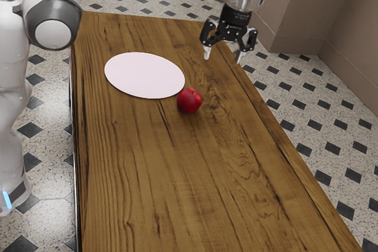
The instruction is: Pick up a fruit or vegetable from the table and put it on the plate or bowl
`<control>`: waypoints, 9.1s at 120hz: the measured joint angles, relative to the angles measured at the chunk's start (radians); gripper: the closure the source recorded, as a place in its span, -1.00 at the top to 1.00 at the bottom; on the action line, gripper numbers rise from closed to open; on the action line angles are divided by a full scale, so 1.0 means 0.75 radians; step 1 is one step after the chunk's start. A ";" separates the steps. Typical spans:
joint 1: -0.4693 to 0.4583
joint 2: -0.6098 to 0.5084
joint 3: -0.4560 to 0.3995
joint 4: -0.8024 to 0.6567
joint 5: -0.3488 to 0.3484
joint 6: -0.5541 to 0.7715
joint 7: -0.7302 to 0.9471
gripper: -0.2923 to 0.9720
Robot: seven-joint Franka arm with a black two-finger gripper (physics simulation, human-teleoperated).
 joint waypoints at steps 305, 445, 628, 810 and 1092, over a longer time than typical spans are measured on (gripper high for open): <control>0.136 -0.467 0.183 -1.066 0.098 0.691 1.243 0.54; 0.002 -0.377 0.185 -1.096 0.011 0.984 1.341 0.54; 0.004 -0.276 0.199 -1.129 -0.050 1.045 1.356 0.53; 0.007 -0.213 0.204 -1.119 -0.084 1.092 1.297 -0.27; 0.818 -0.758 -0.101 -1.319 -0.053 1.041 1.365 0.52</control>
